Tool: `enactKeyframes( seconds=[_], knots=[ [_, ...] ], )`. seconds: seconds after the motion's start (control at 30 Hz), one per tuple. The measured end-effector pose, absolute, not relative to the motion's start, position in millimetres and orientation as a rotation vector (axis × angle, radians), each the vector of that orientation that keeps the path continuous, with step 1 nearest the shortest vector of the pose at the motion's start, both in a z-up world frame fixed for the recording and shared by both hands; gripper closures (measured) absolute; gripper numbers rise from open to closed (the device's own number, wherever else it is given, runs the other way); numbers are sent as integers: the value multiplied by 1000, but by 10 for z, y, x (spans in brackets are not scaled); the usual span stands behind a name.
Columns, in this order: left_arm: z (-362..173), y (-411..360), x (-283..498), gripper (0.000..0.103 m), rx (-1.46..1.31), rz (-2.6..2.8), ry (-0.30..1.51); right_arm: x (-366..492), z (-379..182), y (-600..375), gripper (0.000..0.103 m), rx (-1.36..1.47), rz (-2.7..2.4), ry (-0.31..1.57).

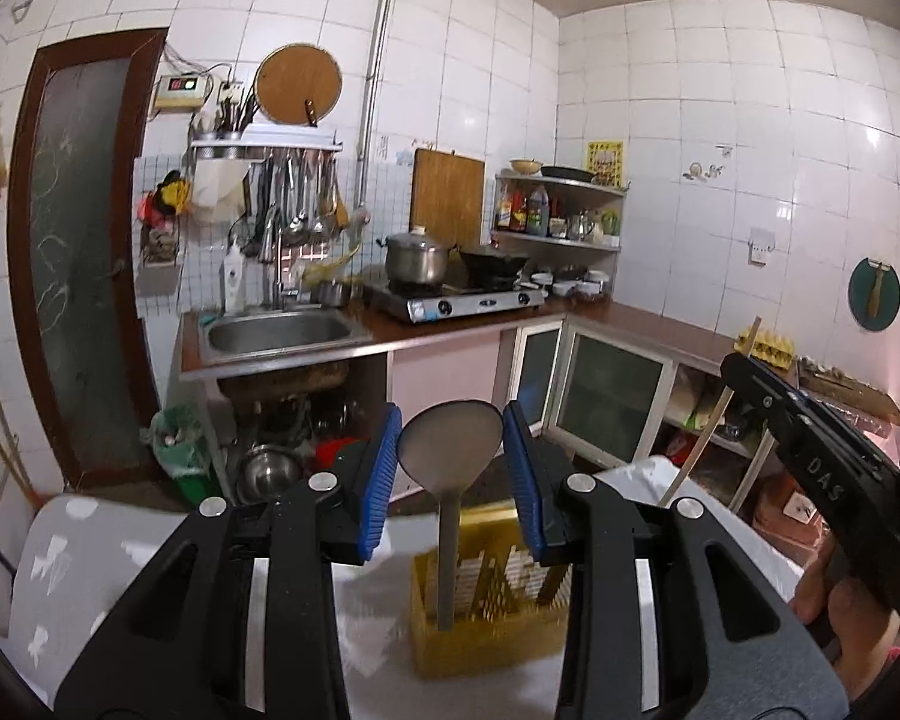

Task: Organize utensils
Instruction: 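Carry spoon and chopstick over yellow holder and open both grippers to drop them, then move right gripper to green frog-handled fork and grasp it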

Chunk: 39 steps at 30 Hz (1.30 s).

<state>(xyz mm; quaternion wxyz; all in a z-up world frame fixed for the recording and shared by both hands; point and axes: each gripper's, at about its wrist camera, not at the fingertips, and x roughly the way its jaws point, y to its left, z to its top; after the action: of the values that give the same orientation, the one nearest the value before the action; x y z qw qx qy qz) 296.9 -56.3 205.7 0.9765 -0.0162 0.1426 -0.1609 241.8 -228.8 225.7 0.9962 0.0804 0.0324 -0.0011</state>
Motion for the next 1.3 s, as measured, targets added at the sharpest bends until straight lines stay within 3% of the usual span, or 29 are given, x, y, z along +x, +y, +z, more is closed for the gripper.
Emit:
enactKeyframes(
  seconds=[0.17,0.47,0.5,0.53,0.6,0.63,0.67,0.83,0.97,1.3],
  knots=[
    [1925,-770,3238,69,-26,-347,300,2647,2240,-2252,97,137,-19,108],
    [1077,-833,3722,69,-36,-328,486,2987,1480,-2308,95,104,-57,347],
    [1024,-805,3736,68,-43,-322,499,2993,1435,-2331,95,113,-60,370],
    [999,-780,3716,60,-46,-316,503,2986,1405,-2356,95,123,-63,388],
    [1041,-677,3654,40,-51,-290,481,2926,1381,-2412,74,143,-69,403],
    [1083,-627,3592,26,-50,-272,460,2851,1386,-2450,48,151,-86,396],
    [1105,-609,3536,18,-48,-262,446,2776,1396,-2476,39,153,-99,384],
    [1249,-354,3145,4,-46,-211,427,2473,1251,-2504,39,152,-128,476],
    [1079,-110,2826,5,-43,-172,481,2220,873,-2396,39,122,-145,593],
    [-9,237,2634,5,-40,-126,802,1906,-2,-2047,40,96,-151,838]
  ],
)
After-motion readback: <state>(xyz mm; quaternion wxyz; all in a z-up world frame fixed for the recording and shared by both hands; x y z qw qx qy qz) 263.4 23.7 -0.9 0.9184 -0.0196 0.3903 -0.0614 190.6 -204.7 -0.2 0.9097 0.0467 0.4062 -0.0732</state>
